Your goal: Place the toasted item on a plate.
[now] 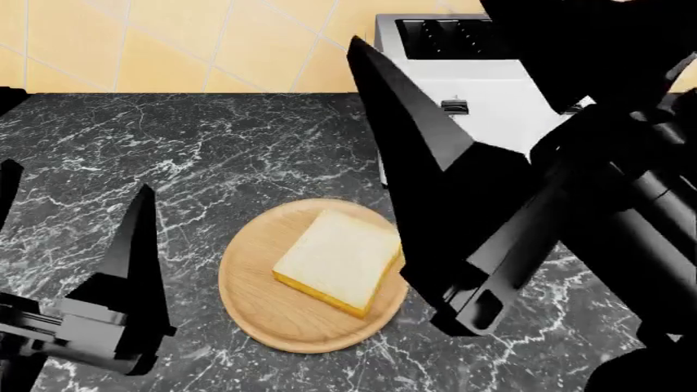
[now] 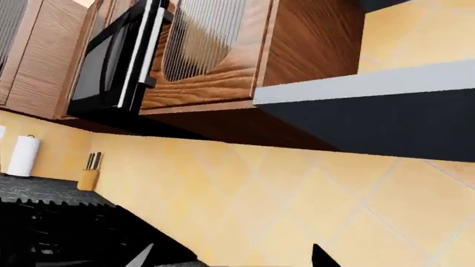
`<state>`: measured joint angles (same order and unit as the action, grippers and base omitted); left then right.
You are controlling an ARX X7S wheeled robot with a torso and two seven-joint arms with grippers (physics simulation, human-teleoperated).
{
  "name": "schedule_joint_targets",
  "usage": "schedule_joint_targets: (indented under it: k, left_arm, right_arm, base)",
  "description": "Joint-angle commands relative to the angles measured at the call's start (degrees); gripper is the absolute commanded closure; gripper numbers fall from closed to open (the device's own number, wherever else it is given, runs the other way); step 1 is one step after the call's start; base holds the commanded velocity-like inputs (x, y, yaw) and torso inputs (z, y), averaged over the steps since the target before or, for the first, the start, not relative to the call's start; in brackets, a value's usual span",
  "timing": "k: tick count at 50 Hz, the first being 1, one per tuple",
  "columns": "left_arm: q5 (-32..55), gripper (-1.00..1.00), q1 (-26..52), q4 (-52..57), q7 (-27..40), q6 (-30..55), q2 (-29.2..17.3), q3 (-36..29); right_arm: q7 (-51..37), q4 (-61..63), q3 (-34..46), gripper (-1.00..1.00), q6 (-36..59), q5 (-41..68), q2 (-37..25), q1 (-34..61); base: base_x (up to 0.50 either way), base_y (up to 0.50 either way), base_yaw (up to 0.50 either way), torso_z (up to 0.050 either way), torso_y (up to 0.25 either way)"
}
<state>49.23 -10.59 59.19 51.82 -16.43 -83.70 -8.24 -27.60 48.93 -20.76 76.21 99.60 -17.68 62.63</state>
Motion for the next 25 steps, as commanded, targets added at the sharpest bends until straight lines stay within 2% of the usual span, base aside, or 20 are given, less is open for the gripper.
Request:
schedule_joint_targets:
  k: [1,3,5,13,19,25]
  left_arm:
    - [-5.2,-1.00,0.3,0.8,8.9,-9.7,-6.2,1.4]
    - [-5.6,-1.00,0.5,0.8,8.9,-11.4,-6.3,1.7]
    - [-7.7,-1.00,0.7,0.8,9.3,-12.6,-6.3,1.9]
    - [-12.7,-1.00,2.3,0.8,12.9,-15.1,-6.3,3.7]
    - [-16.2,-1.00,4.2,0.8,16.2,-15.7,-6.3,5.8]
    - [-20.5,-1.00,6.4,0.8,20.6,-13.0,-6.3,8.0]
  right_arm:
    - [7.1,11.1,7.0,-1.00,-20.4,-23.5,-12.0,-5.5]
    - [4.5,11.1,15.9,-1.00,-37.5,-28.3,-20.5,-10.4]
    - [3.1,11.0,19.9,-1.00,-45.1,-31.8,-24.5,-13.2]
    - [0.8,11.0,26.2,-1.00,-56.9,-41.1,-30.6,-18.9]
    - [-4.6,11.0,36.7,-1.00,-70.6,-54.8,-36.5,-19.8]
    - [-8.4,10.8,41.6,-1.00,-74.7,-67.0,-37.8,-21.1]
  base:
    - [0.00,0.00,0.00,0.000,0.000]
    - [0.00,0.00,0.00,0.000,0.000]
    - [0.00,0.00,0.00,0.000,0.000]
    - [0.00,0.00,0.00,0.000,0.000]
    - [0.00,0.00,0.00,0.000,0.000]
    - [0.00,0.00,0.00,0.000,0.000]
